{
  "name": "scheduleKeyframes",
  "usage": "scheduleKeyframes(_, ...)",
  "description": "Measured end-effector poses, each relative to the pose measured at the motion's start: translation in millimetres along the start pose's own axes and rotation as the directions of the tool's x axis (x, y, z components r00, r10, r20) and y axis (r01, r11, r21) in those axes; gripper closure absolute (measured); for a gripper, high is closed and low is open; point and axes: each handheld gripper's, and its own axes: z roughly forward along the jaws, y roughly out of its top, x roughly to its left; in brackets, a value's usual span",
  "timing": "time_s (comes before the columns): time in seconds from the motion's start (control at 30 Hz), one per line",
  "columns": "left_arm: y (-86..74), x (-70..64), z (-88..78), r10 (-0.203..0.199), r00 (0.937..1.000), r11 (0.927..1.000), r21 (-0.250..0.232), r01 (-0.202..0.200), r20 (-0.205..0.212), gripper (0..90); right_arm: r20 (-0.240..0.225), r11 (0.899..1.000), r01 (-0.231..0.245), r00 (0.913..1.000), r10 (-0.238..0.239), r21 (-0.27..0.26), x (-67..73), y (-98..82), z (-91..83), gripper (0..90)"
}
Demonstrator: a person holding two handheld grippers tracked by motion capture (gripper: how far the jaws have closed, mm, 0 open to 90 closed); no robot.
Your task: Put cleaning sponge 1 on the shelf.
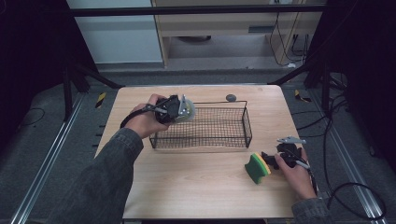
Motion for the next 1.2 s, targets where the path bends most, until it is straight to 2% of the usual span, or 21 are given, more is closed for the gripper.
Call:
scheduleKeyframes(0.07, -0.3, -0.8, 0.9, -0.009, 1.0, 1.0, 0.0, 0.009, 0.002, 70.7, 0.0, 1.0, 0.0, 1.0, 0.0, 0.0, 0.0, 0.0, 0.0, 0.5)
scheduleKeyframes(0.27, -2.1, -1.8, 5.4, 0.0, 1.0, 1.0, 0.007, 0.0, 0.003, 70.7, 0.0, 1.0, 0.0, 1.0, 0.0, 0.0, 0.0, 0.0, 0.0, 0.5)
scheduleKeyframes(0.33, -2.7, -2.3, 7.3, 0.019, 0.9998, 0.9996, 0.021, -0.019, -0.002, 70.7, -0.002, 1.0, 0.001, 1.0, -0.001, 0.0, -0.2, 0.1, 0.1, 0.5)
scheduleKeyframes(0.43, -4.4, -2.8, 8.6, 0.024, 0.9997, 0.9993, 0.029, -0.024, -0.003, 70.8, -0.005, 1.0, -0.002, 1.0, 0.002, 0.001, 0.0, 0.2, 0.0, 0.5)
scheduleKeyframes(0.63, -8.6, -2.4, 9.2, 0.005, 1.0, 0.9997, 0.024, -0.005, -0.002, 70.7, -0.005, 1.0, -0.003, 1.0, 0.003, 0.001, 0.0, 0.2, -0.1, 0.5)
scheduleKeyframes(0.87, -14.0, -5.4, 14.6, 0.002, 1.0, 0.9996, 0.027, -0.002, 0.007, 70.7, -0.005, 1.0, 0.002, 1.0, -0.002, -0.001, -0.3, 0.4, 0.2, 0.4)
scheduleKeyframes(1.2, -22.2, -3.2, 20.2, 0.001, 0.9999, 0.9991, 0.043, -0.002, 0.015, 70.7, -0.004, 1.0, 0.004, 1.0, -0.004, -0.002, -0.4, 0.4, 0.4, 0.4)
